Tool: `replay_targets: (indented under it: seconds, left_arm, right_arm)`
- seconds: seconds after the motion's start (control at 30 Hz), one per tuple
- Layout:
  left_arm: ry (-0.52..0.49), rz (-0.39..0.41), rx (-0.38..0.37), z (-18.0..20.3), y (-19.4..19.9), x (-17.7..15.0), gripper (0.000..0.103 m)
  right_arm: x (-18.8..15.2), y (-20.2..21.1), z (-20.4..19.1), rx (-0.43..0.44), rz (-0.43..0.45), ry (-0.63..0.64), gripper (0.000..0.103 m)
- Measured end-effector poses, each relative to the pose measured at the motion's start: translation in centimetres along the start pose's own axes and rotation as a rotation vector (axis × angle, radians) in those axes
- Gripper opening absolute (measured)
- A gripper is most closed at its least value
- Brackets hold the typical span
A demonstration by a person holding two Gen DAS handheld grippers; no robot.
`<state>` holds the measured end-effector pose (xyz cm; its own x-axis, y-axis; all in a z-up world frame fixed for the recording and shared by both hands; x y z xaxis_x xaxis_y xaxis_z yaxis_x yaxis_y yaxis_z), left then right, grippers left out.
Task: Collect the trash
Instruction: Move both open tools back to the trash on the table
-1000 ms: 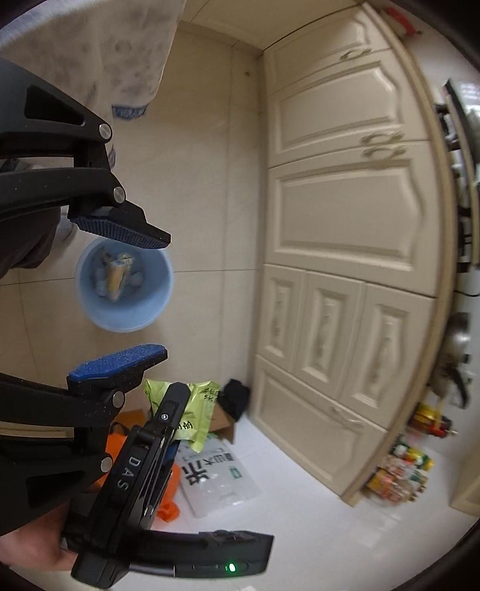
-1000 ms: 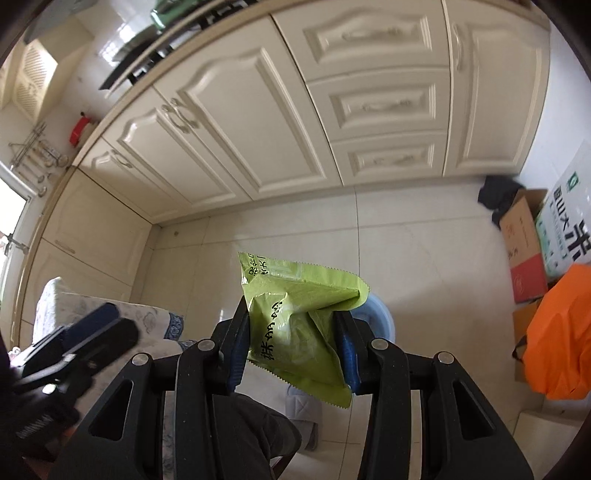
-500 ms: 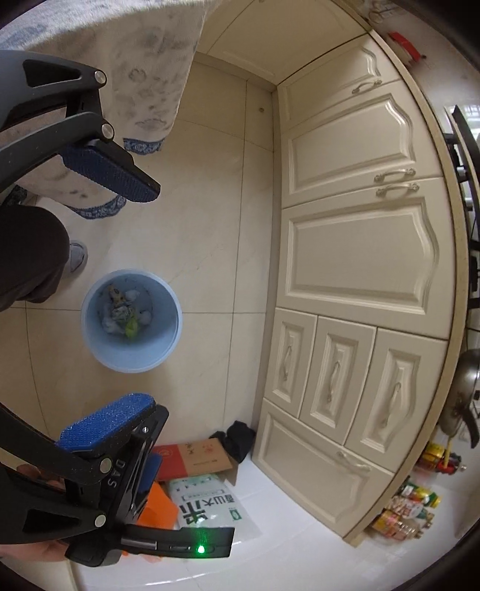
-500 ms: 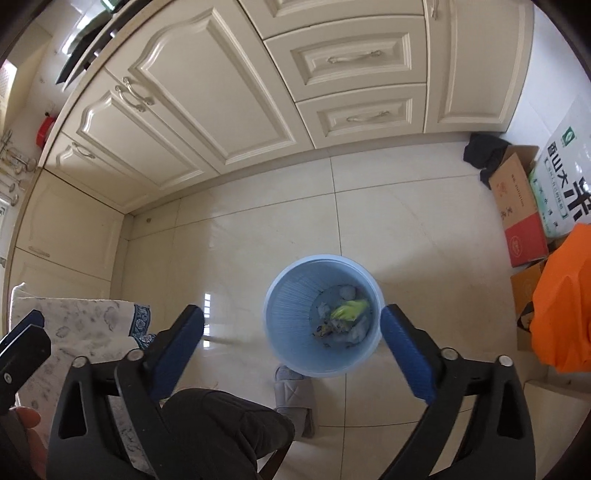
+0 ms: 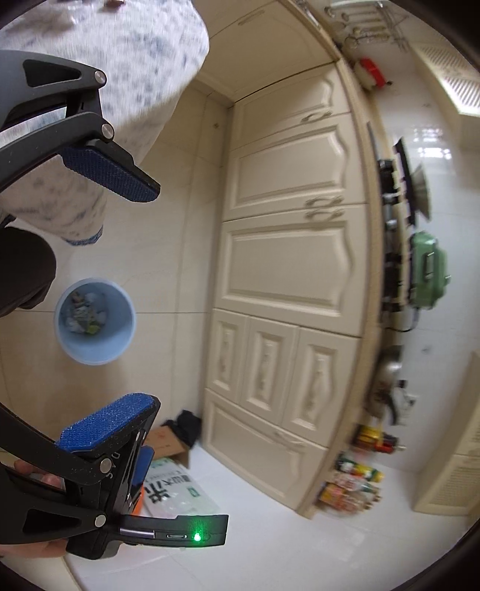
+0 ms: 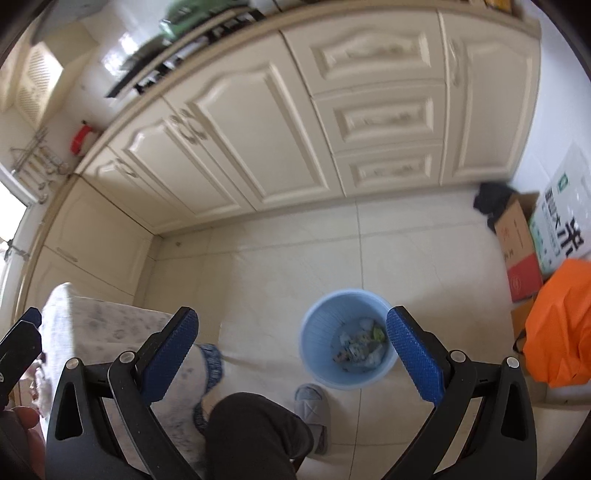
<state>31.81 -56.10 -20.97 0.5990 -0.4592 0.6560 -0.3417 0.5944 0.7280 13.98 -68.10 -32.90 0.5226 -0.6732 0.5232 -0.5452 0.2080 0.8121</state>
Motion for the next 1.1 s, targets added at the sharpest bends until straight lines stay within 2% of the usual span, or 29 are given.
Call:
replay_targets:
  seconds: [0.2, 0.5, 0.77, 0.93, 1.1]
  left_arm:
    - [0.039, 0.123, 0.034, -4.5, 8.7, -1.5, 0.102]
    - [0.163, 0.296, 0.14, -12.7, 22.1, -5.8, 0.102]
    - [0.283, 0.407, 0.277, -19.0, 32.8, -12.6, 0.102]
    - [0.36, 0.458, 0.378, -21.9, 37.8, -16.9, 0.102]
    - [0.441, 0.467, 0.461, -24.6, 41.0, -21.2, 0.102]
  right_arm:
    - [1.8, 4.6, -6.3, 0.046, 0.094, 0.09, 0.103]
    - [2.2, 10.1, -19.4, 0.159, 0.192, 0.304, 0.103]
    - [-1.3, 12.9, -32.9, 0.314, 0.226, 0.539, 0.103]
    - [-3.9, 13.4, -38.8, 0.378, 0.219, 0.642, 0.103]
    - [-5.9, 12.5, -43.1, 0.406, 0.191, 0.724, 0.103]
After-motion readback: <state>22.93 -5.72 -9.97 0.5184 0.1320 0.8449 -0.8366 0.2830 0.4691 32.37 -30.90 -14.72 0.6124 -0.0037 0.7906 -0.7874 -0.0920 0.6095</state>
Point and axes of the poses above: each gripper's, at about its wrist camera, not at the fingertips, and y roughly against the way its jaws point, z to its right, x to its top, the point moved 9 cm from there along -y, roughly the way its jaws point, and after that the axes turned 8 degrees about y, right-handed, at the moved point
